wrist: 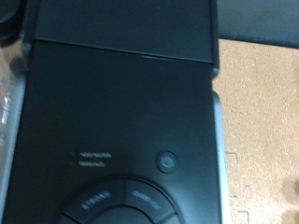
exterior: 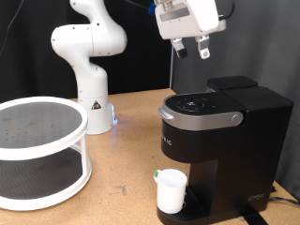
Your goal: Make a cup of coffee with the keurig machine
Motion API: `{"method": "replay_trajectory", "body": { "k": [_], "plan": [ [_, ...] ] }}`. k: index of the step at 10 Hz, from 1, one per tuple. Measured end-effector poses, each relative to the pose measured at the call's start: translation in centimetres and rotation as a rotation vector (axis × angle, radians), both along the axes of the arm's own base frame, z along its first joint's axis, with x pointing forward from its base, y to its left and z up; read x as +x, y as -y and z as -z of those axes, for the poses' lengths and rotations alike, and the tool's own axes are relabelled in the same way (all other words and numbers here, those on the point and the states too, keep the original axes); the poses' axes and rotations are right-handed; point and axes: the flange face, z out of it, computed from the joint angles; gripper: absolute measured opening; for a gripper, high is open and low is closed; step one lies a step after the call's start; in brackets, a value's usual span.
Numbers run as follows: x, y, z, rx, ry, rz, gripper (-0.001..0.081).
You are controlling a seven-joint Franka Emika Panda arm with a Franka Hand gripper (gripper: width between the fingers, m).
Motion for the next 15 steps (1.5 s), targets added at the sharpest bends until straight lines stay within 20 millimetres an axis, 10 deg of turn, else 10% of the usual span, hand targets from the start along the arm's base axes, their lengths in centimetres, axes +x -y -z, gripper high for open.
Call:
{"method": "replay_trajectory", "body": {
  "k": [8, 10, 13, 15],
  "plan": [
    [2.7, 0.0, 4.4, -0.11, -0.004, -0.04, 0.08],
    [2.7, -0.1, 5.3, -0.112, -0.008, -0.054, 0.0527],
    [2.6, -0.1, 6.6, -0.103, -0.033, -0.062, 0.0389],
    [2.9, -0.2, 7.6, -0.102, -0.049, -0.062, 0.0061]
  ]
}}
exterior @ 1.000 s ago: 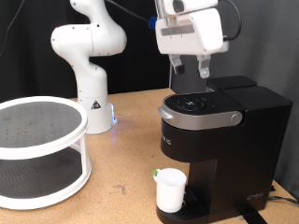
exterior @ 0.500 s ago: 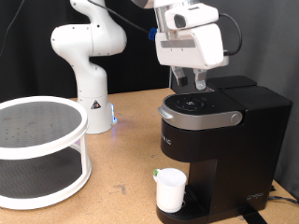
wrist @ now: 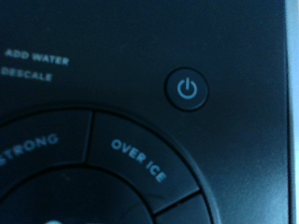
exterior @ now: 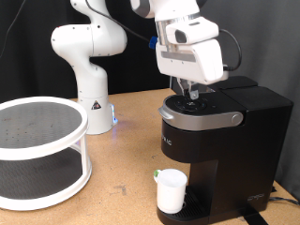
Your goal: Make a cup of coffee with the keurig machine
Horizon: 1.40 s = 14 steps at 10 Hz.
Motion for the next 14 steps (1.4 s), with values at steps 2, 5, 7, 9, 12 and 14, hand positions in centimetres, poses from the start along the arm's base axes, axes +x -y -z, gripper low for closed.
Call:
{"method": "replay_trajectory", "body": {
  "k": [2, 5, 7, 9, 12, 14],
  "plan": [
    [0.4, 0.0, 0.8, 0.001, 0.005, 0.003, 0.0014],
    [0.7, -0.1, 1.2, 0.002, 0.007, 0.004, 0.0003],
    [0.7, -0.1, 1.3, 0.003, -0.008, 0.002, 0.0001],
    [0.5, -0.2, 1.4, 0.017, -0.086, -0.004, 0.0],
    [1.3, 0.1, 1.4, 0.034, -0.163, -0.001, 0.0],
    [1.8, 0.2, 1.5, 0.041, -0.208, 0.004, 0.0]
  ]
}}
